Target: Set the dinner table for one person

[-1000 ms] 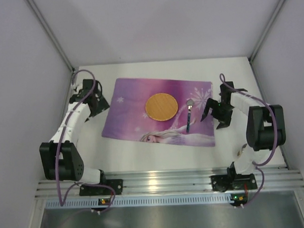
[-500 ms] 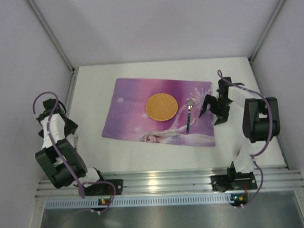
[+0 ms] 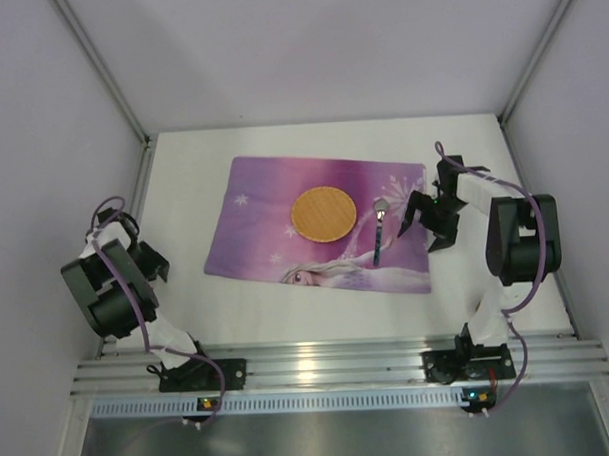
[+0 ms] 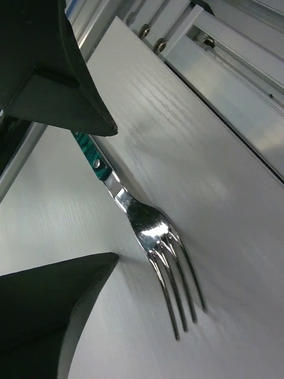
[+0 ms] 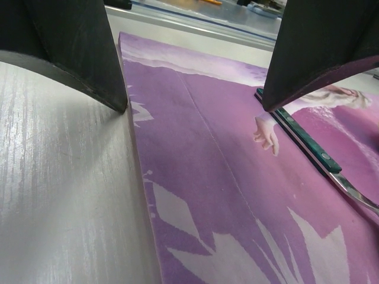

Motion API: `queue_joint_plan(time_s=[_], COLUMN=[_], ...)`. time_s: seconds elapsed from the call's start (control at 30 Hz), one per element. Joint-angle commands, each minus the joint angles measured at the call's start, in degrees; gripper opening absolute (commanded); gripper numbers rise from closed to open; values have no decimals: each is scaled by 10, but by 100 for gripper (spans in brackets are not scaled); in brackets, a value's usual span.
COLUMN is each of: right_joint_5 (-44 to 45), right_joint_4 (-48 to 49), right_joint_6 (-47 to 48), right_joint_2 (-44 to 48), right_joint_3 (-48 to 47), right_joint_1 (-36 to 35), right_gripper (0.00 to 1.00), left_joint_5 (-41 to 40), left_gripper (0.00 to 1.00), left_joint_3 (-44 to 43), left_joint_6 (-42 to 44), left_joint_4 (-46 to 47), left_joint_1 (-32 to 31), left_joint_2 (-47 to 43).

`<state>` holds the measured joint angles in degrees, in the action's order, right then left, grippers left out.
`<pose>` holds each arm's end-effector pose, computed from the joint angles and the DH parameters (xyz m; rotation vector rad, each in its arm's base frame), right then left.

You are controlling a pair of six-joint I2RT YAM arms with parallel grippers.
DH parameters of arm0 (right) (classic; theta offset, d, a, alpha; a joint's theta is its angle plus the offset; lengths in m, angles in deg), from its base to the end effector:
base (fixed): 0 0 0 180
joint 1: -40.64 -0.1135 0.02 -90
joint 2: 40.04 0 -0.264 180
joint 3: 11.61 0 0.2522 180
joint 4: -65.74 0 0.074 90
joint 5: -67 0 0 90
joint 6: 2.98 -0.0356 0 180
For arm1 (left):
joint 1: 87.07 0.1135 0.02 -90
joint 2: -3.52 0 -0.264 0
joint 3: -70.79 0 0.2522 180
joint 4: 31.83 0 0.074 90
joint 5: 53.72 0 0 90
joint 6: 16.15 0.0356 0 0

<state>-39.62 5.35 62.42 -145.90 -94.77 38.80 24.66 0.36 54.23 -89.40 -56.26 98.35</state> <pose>0.3373 0.0210 0.1628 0.5763 2.9997 0.4765 0.2429 0.1532 0.1646 -1.2996 2.7095 0.3249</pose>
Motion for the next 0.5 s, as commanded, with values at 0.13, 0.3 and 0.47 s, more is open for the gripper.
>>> queue_joint_plan(time_s=[0.13, 0.3, 0.47], right_joint_5=[16, 23, 22], right_joint_4=[-13, -10, -6], right_joint_6=[6, 3, -3], right_joint_2=[19, 22, 19], right_joint_3=[3, 11, 11], right_joint_1=[-3, -2, -1], right_gripper=[98, 98, 98], left_joint_5=[48, 70, 67], left_gripper=[72, 17, 0], left_joint_3=[-13, -11, -16], left_joint_6=[7, 9, 10], left_joint_4=[43, 59, 59], left_joint_1=[7, 7, 6], left_joint_2=[98, 122, 129])
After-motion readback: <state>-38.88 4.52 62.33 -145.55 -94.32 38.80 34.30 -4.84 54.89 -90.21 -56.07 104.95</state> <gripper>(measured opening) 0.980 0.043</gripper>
